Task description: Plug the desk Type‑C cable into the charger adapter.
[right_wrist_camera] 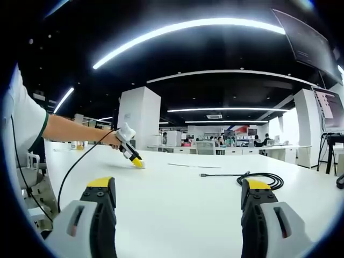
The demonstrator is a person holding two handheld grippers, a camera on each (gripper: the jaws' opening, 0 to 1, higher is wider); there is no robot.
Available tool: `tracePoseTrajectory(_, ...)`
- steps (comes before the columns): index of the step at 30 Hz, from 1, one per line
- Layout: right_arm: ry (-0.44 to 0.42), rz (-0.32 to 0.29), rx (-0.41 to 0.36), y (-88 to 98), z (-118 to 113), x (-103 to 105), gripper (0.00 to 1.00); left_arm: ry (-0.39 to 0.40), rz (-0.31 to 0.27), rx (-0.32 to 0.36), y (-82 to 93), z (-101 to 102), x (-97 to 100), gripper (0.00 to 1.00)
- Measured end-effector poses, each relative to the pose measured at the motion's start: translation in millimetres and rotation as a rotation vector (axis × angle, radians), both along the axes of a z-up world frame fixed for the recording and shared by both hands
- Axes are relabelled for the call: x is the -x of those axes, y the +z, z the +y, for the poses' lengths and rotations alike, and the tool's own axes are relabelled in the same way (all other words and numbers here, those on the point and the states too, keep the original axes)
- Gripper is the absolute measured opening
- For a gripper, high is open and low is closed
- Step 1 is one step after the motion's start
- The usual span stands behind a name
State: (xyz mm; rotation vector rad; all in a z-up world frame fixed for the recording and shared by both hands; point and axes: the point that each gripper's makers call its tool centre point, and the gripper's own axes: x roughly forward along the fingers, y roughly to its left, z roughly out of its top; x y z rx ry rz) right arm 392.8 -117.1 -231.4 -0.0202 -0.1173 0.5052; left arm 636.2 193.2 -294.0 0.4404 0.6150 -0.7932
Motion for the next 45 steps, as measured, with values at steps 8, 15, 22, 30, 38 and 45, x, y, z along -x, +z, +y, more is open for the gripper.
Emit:
tracePoseTrajectory(8, 0.010, -0.002, 0.006, 1.9, 4, 0, 0.99, -0.016, 0.019, 0.004, 0.5, 6, 1.2, 0.24)
tracePoseTrajectory(15, 0.017, -0.004, 0.010, 2.0, 8, 2, 0.99, -0.045, 0.019, 0.006, 1.5, 7, 6.4, 0.24)
tracePoseTrajectory(22, 0.027, -0.002, 0.017, 1.5, 14, 4, 0.99, -0.068, 0.020, 0.003, 0.6, -2, 28.7, 0.24)
tracePoseTrajectory(30, 0.033, -0.002, 0.021, 1.5, 18, 4, 0.99, -0.108, 0.031, 0.003, 2.1, -11, 55.0, 0.24)
tracePoseTrajectory(38, 0.051, 0.002, 0.029, 0.1, 26, 5, 0.99, -0.134, 0.036, -0.008, 0.1, -22, 84.7, 0.24)
tracePoseTrajectory(45, 0.056, 0.002, 0.031, 0.0, 27, 6, 0.99, -0.162, 0.039, -0.009, -0.8, -33, 111.1, 0.24)
